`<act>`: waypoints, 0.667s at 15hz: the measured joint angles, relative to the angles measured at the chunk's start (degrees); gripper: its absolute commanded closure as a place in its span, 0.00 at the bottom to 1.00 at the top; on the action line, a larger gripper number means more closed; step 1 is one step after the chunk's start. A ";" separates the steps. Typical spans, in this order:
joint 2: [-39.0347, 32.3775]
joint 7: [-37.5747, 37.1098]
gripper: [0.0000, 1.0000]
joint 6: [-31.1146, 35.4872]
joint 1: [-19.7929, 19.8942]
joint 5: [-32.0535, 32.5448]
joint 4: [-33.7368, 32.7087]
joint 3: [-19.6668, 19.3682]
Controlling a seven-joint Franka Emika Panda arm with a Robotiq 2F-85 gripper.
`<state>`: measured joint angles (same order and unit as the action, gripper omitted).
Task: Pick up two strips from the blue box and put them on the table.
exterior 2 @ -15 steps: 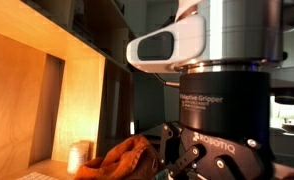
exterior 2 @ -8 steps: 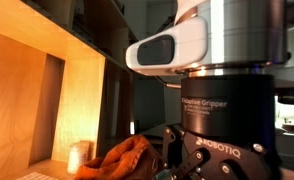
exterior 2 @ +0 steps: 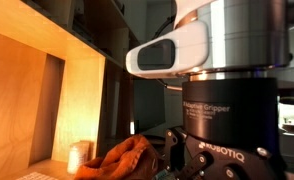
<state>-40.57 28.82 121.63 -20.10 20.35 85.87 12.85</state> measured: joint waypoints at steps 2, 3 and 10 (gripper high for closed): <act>-0.27 0.10 0.00 -0.07 -0.13 0.19 -0.26 0.05; -0.52 0.12 0.00 -0.08 -0.22 0.36 -0.57 0.05; -2.37 0.12 0.34 -0.99 -0.84 1.20 -2.52 0.03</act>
<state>-42.95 28.94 120.64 -20.93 21.56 83.35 12.87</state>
